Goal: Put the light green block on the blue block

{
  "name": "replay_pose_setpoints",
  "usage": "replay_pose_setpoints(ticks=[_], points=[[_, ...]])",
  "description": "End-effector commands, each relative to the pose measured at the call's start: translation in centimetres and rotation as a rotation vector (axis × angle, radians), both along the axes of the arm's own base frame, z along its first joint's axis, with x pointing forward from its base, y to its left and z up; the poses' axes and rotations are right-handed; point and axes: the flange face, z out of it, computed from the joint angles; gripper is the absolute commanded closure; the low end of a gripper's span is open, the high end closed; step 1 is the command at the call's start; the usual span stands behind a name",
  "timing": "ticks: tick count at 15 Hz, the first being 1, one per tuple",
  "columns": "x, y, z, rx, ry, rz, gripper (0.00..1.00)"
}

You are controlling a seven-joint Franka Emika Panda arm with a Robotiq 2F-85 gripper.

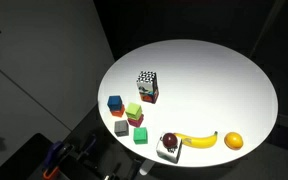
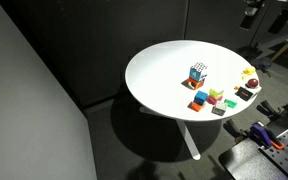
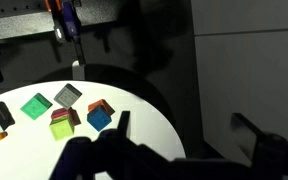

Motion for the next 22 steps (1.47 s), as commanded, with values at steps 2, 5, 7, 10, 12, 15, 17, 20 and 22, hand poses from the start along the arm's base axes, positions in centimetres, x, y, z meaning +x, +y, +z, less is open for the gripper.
replay_pose_setpoints(ticks=[2, 5, 7, 10, 12, 15, 17, 20, 22], points=[[0.0, 0.0, 0.1, 0.0, 0.001, 0.0, 0.0], [0.0, 0.0, 0.1, 0.0, 0.001, 0.0, 0.0], [0.3, -0.1, 0.1, -0.007, -0.007, -0.01, 0.0], [1.1, -0.4, 0.5, -0.02, -0.045, -0.032, 0.0], [1.8, -0.7, 0.8, -0.026, -0.082, -0.038, 0.0], [3.0, -1.2, 1.0, -0.043, -0.141, -0.053, 0.0], [3.8, -1.5, 0.8, -0.058, -0.175, -0.059, 0.0], [5.1, -1.8, -0.1, -0.101, -0.198, -0.058, 0.0], [5.9, -2.1, -1.0, -0.133, -0.195, -0.053, 0.0]])
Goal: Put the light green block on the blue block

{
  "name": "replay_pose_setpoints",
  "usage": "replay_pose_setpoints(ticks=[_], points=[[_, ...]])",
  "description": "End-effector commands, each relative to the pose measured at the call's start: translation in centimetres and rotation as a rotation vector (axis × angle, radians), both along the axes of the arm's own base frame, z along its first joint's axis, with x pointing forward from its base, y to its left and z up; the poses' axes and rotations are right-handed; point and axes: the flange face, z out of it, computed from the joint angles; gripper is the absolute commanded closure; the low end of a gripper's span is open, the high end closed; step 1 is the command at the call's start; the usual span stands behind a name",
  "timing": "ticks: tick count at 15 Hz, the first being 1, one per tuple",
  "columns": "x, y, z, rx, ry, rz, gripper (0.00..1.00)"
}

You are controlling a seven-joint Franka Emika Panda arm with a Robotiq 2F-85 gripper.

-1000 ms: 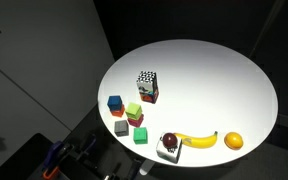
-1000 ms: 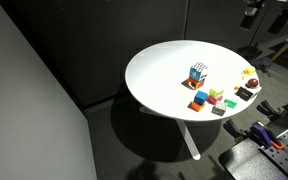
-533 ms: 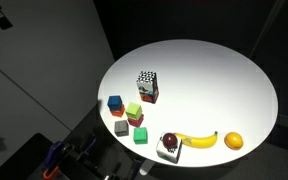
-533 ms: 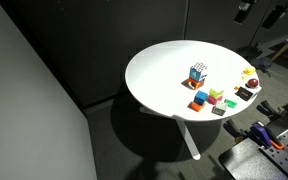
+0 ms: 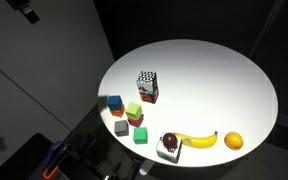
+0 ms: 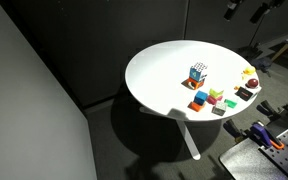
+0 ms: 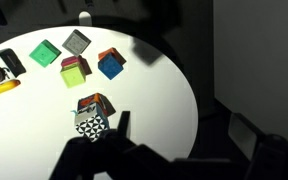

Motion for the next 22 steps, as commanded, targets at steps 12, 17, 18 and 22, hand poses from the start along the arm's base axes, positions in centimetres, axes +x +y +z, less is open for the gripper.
replay_pose_setpoints(ticks=[12, 17, 18, 22], points=[[6.3, -2.2, -7.6, -0.153, 0.039, 0.035, 0.0], [7.8, -3.2, -10.9, -0.169, 0.072, 0.03, 0.0], [8.1, -3.5, -11.6, -0.169, 0.078, 0.025, 0.0], [9.0, -4.4, -14.3, -0.188, 0.095, 0.025, 0.0]])
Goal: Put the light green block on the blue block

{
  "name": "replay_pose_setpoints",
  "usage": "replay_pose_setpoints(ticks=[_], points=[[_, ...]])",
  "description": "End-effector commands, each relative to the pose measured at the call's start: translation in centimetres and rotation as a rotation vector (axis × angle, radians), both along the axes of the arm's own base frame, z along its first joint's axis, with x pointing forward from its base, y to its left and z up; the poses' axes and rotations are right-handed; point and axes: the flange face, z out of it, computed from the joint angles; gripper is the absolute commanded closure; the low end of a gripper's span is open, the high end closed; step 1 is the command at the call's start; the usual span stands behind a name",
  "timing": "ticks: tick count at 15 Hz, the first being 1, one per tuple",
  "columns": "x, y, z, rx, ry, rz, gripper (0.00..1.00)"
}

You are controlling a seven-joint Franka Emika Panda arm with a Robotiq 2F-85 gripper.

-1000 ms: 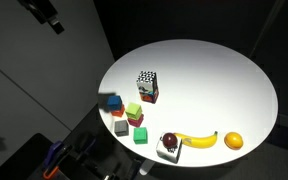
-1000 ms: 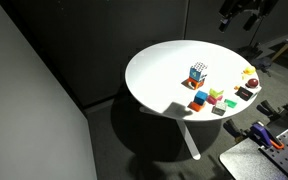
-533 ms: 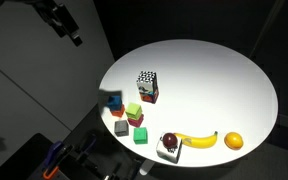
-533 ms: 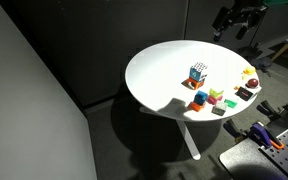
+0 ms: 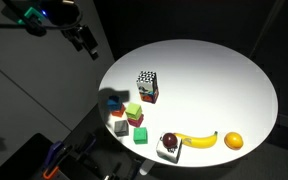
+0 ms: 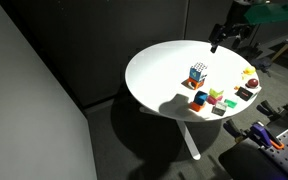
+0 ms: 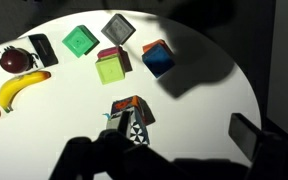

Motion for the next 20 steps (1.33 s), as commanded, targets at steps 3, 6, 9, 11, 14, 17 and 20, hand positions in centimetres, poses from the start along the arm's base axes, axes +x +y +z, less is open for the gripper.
replay_pose_setpoints(ticks=[3, 6, 9, 11, 14, 17, 20], points=[[2.0, -1.4, -3.3, -0.038, 0.008, 0.018, 0.0], [2.4, -2.0, -5.3, -0.052, 0.013, 0.022, 0.0], [2.7, -2.5, -7.1, -0.052, 0.017, 0.021, 0.0], [2.8, -2.9, -8.2, -0.049, 0.026, 0.017, 0.0], [2.8, -3.8, -10.0, -0.05, 0.052, 0.016, 0.0], [2.5, -4.9, -11.4, -0.059, 0.081, 0.032, 0.0], [2.3, -6.0, -12.7, -0.067, 0.108, 0.04, 0.0]])
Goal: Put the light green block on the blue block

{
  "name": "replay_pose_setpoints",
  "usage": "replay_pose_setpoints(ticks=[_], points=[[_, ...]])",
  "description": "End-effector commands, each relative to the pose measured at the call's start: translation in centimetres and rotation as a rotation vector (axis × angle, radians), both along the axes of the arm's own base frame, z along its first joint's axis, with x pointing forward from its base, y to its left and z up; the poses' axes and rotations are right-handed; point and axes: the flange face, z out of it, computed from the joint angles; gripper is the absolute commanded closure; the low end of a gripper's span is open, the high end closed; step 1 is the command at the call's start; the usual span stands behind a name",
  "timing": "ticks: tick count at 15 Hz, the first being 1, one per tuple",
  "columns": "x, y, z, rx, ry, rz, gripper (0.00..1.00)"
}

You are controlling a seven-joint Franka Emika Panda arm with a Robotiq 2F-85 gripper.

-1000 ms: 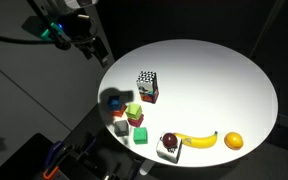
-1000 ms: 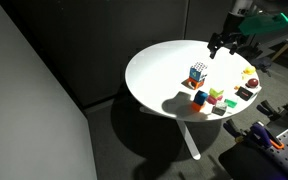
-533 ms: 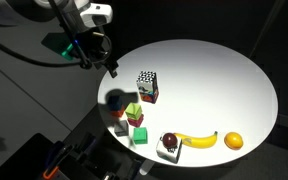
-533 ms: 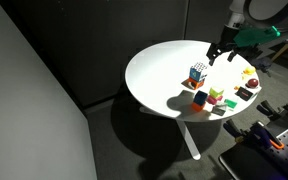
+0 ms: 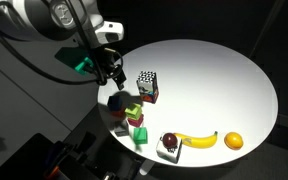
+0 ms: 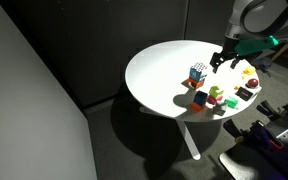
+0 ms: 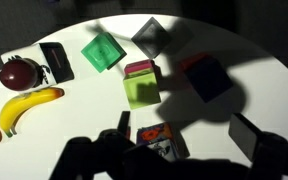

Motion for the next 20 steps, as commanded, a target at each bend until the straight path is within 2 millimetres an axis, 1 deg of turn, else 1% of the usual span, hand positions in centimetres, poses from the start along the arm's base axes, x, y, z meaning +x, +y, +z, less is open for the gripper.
replay_pose_setpoints(ticks=[1, 6, 8, 9, 18, 20], points=[[0.3, -1.4, -1.1, -0.015, 0.013, 0.028, 0.0], [0.4, -2.7, -2.1, -0.032, -0.013, 0.03, 0.0], [0.4, -2.9, -1.9, -0.028, -0.017, 0.026, 0.0], [0.2, -2.6, -2.2, -0.022, -0.002, 0.014, 0.0], [0.2, -2.7, -2.2, -0.022, -0.004, 0.013, 0.0], [0.4, -2.7, -2.9, -0.029, 0.001, 0.015, 0.0]])
